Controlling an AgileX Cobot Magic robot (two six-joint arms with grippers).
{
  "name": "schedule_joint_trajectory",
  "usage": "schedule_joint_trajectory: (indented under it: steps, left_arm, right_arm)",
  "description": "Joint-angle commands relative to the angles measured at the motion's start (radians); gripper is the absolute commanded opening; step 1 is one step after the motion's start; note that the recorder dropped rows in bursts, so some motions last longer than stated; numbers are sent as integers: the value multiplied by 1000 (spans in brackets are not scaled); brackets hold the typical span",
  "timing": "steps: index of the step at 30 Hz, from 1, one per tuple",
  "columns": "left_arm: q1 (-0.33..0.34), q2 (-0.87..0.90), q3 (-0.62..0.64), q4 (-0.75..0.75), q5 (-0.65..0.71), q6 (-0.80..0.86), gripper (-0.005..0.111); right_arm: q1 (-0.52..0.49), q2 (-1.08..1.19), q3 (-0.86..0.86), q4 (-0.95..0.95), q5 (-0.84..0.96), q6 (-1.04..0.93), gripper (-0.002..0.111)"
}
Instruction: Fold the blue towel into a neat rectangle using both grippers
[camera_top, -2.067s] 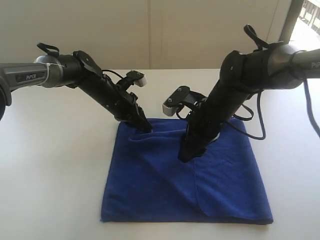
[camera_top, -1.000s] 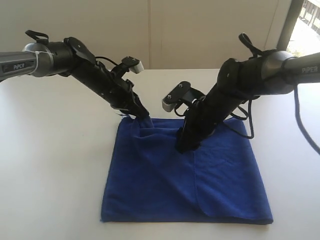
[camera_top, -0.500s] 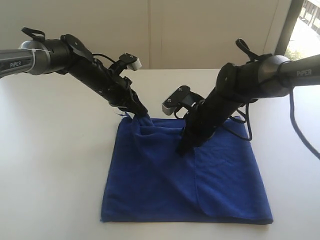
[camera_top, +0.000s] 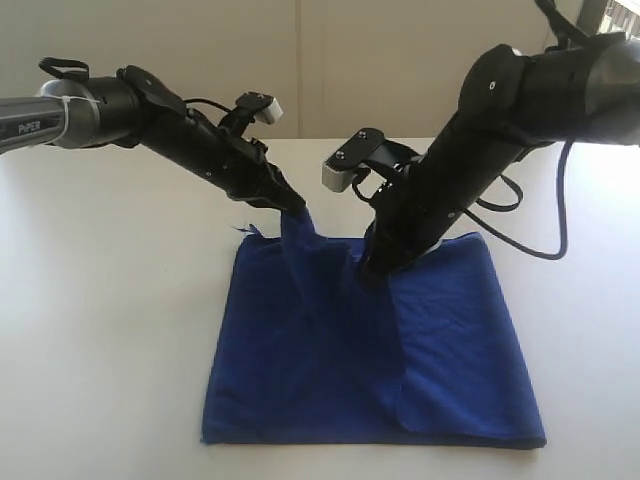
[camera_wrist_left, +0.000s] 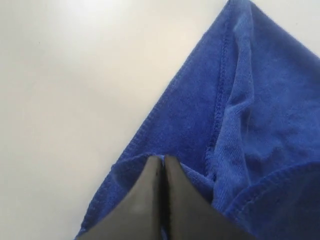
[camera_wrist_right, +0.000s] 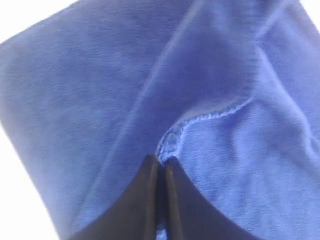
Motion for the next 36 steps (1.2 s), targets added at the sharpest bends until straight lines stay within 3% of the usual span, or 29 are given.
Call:
schedule_joint_trajectory:
  steps: [1, 12, 22, 32, 36]
  left_arm:
    - [1, -39, -5, -76, -8, 2, 0]
    - [1, -100, -5, -81, -10, 4, 0]
    - [1, -102, -5, 8, -5, -72, 0]
    - [-2, -107, -5, -294, -3, -15, 0]
    - [-2, -121, -5, -341, 0, 7, 0]
  right_arm:
    - [39, -47, 3, 38, 87, -14, 0]
    - [154, -56, 3, 65, 102, -14, 0]
    - [187, -56, 3, 79, 96, -16, 0]
    - [187, -90, 3, 71, 178, -16, 0]
    - [187, -133, 3, 71, 164, -16, 0]
